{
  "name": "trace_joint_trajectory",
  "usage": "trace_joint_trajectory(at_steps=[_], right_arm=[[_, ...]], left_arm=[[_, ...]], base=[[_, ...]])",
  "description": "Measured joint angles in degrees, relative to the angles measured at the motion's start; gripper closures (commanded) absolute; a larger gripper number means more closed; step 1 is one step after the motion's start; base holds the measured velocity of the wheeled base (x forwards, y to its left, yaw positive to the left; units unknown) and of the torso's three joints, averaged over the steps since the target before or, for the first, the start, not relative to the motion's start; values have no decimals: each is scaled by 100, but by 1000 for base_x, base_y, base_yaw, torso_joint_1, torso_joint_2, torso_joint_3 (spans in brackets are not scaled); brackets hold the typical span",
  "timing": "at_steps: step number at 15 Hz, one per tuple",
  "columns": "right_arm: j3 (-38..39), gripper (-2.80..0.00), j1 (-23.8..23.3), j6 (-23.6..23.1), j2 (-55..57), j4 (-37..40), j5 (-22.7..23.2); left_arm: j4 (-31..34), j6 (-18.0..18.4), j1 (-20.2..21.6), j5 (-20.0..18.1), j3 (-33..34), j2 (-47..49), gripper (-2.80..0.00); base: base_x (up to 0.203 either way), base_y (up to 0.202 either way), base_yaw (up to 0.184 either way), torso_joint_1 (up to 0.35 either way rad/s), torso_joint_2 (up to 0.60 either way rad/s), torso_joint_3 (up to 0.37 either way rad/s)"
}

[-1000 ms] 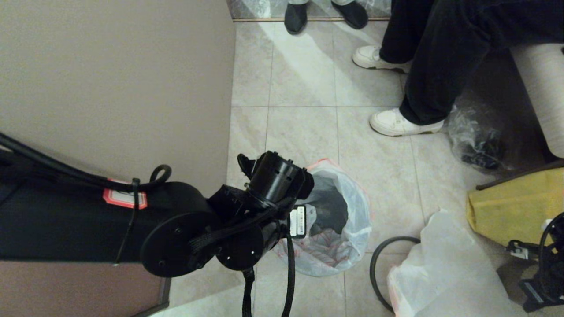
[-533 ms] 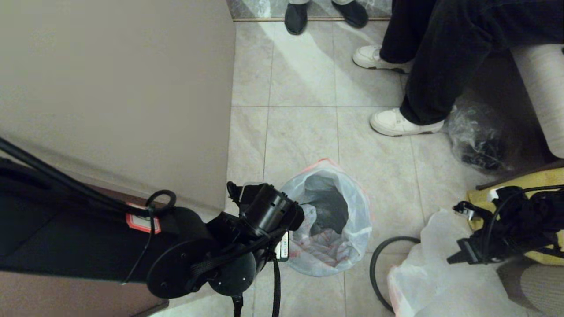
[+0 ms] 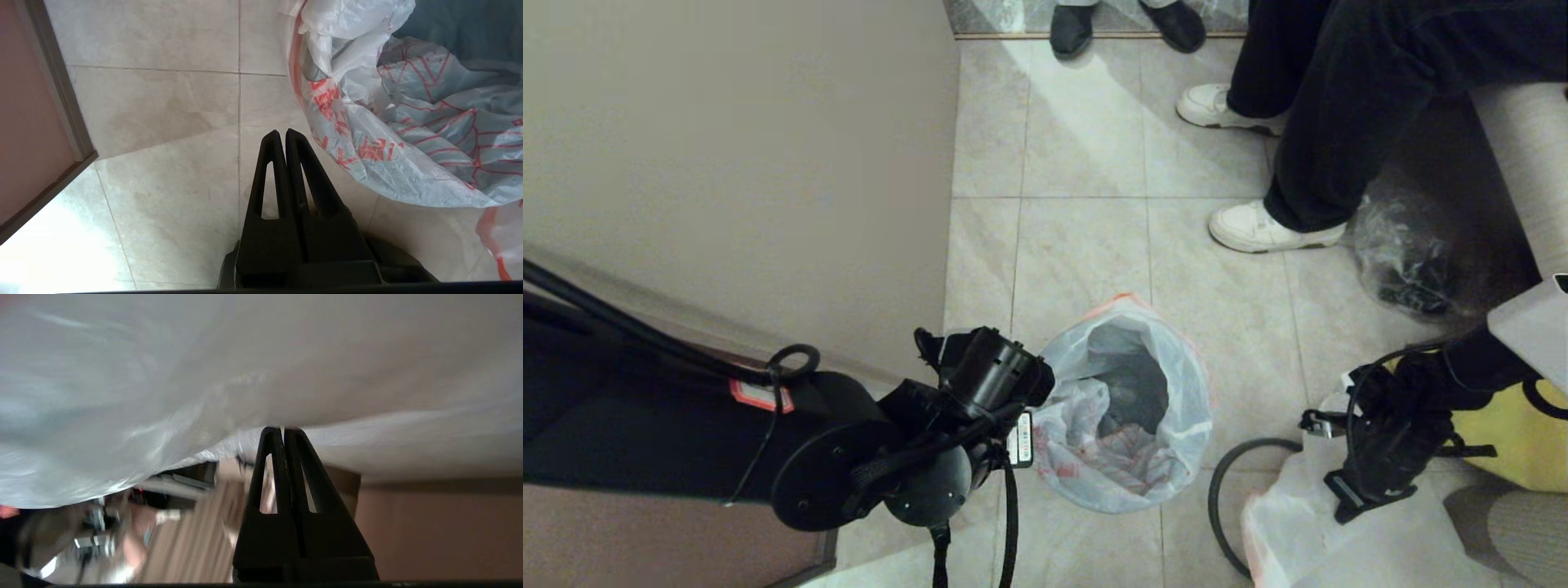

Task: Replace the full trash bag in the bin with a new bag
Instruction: Place the trash can ring on the trash can

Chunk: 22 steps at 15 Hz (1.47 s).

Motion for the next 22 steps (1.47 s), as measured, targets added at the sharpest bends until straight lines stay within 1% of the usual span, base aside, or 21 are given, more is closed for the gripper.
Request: trace_joint_trajectory(at_steps=[2,3,4,5,7,8,9,10,11,12,13,14,15,16,17,18,20,21,22], right_arm=[[-109,0,-299,-288,289,337,-398],[-216,0,-454,-328,403,415,-569],[-382,0,-594,-331,456,423,-527],[-485,0,-699,-326,405,445,-239],[-592,0,-838,-295,97,435,755],[-611,0,-887,-207,-77,354,1370],[-632,0,-903,-53,-227,136,2019],[-634,0,-892,153,-346,-208,2562],[-634,0,-860,450,-439,-686,2966],[-628,0,-792,767,-486,-1182,3151],[-624,0,-672,1095,-489,-1689,3194],[-622,0,-470,1364,-443,-2131,3132],[-622,0,-208,1496,-364,-2424,2962],[-622,0,67,1506,-245,-2529,2684],[-622,0,317,1397,-64,-2577,2332],[-642,0,471,1144,158,-2598,2030],[-709,0,613,494,584,-2536,1509],[-692,0,594,169,752,-2377,1155],[-629,0,458,-131,852,-2186,895]], left_arm=[[-5,-5,33,0,2,-9,0],[-8,-6,35,-5,16,-15,0],[-9,-13,39,-10,58,-17,0],[-37,-34,44,-10,118,-20,0],[-235,-61,44,-5,283,-49,0],[-335,-61,55,-5,357,-73,0],[-362,-66,67,-2,409,-88,0],[-373,-72,74,-10,439,-96,0],[-407,-72,81,-10,463,-105,0],[-508,-74,83,-10,477,-110,0],[-586,-72,100,-11,501,-110,0],[-683,-69,137,-17,516,-110,0],[-701,-69,182,-16,535,-113,0],[-712,-63,236,-18,548,-132,0],[-710,-52,309,-18,569,-163,0],[-709,-39,372,-18,577,-210,0],[-707,2,459,-24,576,-296,0],[-713,6,480,-24,562,-321,0],[-709,6,489,-27,551,-332,0]], base=[[0,0,0,0,0,0],[0,0,0,0,0,0],[0,0,0,0,0,0],[0,0,0,0,0,0],[0,0,0,0,0,0],[0,0,0,0,0,0],[0,0,0,0,0,0],[0,0,0,0,0,0],[0,0,0,0,0,0],[0,0,0,0,0,0],[0,0,0,0,0,0],[0,0,0,0,0,0],[0,0,0,0,0,0],[0,0,0,0,0,0],[0,0,0,0,0,0],[0,0,0,0,0,0],[0,0,0,0,0,0],[0,0,0,0,0,0],[0,0,0,0,0,0]])
